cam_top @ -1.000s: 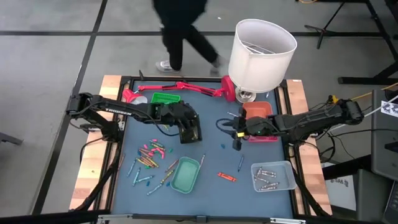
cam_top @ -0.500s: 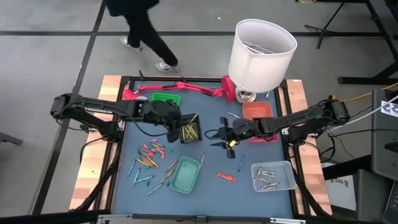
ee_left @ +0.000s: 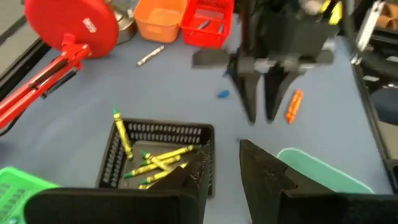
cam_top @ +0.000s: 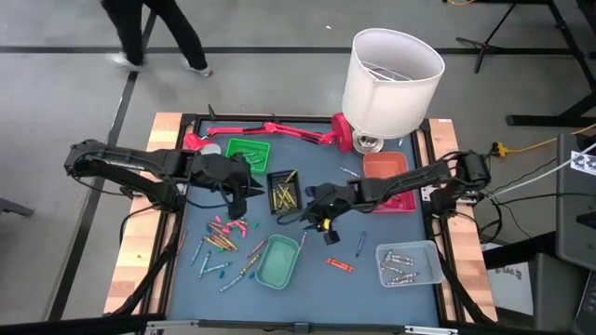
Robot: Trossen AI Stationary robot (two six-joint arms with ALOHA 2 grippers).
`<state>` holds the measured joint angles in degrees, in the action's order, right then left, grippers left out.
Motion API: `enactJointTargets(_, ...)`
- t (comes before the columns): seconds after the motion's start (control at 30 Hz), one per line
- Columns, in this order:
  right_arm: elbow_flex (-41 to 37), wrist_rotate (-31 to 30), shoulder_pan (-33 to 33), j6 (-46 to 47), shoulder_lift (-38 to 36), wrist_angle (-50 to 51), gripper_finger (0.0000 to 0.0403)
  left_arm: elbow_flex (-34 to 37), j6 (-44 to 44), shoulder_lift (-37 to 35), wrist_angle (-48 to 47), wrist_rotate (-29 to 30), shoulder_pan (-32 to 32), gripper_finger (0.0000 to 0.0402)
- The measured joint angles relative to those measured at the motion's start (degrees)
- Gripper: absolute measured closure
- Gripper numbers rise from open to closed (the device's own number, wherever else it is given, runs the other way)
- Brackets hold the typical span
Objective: Sort crayons
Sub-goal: Put the gray crayon into the white bin
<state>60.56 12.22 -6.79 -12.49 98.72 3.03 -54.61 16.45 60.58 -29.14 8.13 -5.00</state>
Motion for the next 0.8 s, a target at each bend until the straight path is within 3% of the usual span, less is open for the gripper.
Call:
enactJointTargets(0.2,0.8,2.5,0.0,-2.4,4.5,0.3,0.0281,0.1,0.1,-1.7,-1.6,0.8,-2.0,0.0329)
enactJointTargets(0.8,0.8,2.4,-2.0,-10.5,11.9,-0.7,0.0281,0.1,0.1,-1.8,-1.3,3.4,-3.3,0.0329)
